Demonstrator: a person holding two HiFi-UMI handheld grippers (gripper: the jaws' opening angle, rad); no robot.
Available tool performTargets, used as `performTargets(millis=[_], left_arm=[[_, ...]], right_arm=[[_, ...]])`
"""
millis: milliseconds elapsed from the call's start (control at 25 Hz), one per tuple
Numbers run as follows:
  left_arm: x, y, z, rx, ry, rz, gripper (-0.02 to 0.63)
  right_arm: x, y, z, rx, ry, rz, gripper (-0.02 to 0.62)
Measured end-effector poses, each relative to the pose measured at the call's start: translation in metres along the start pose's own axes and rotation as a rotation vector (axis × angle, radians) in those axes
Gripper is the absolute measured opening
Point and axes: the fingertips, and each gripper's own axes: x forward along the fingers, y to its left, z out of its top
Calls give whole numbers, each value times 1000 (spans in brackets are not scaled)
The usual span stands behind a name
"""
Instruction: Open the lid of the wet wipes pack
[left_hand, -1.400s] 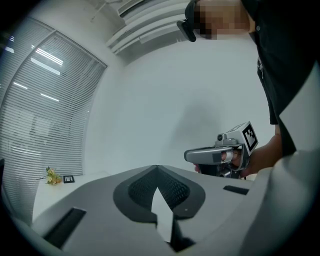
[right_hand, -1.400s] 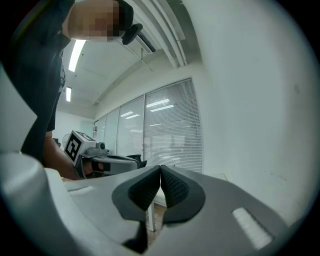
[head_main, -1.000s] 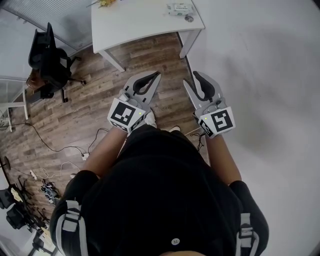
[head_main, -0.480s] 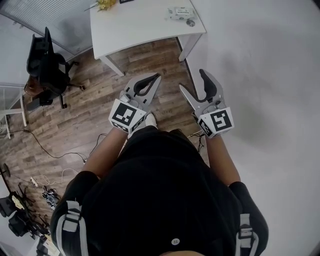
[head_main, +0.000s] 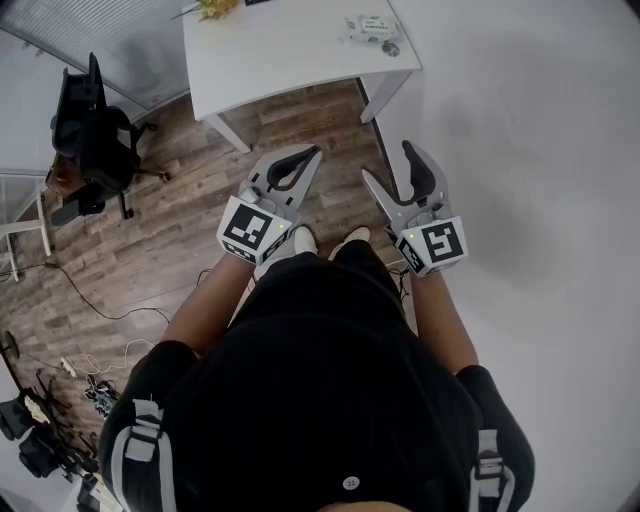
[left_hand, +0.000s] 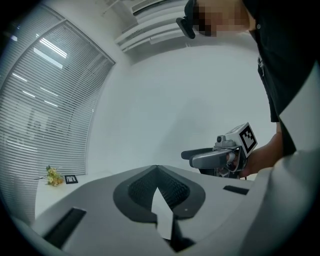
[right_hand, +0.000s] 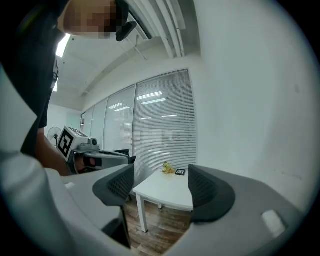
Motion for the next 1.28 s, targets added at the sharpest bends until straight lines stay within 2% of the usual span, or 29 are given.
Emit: performTargets(millis=[240,600,800,960,1280], left_arm=[[11,12,-6,-12,11,-5,0],[50,33,-6,-3,26,0,1],[83,51,-3,1,49,15,0],[116,63,3,13,35,22,1],[179,80,7,3,77,33,1]], right_arm=[[12,-14,-4,2,0,-15,342],[39,-63,-8,13,-11,-15,341],[62,-97,-7,12,-11,1,341],[79,-127,-7,18,-10,17,341],[101,-194,-7,44,-11,25,324]])
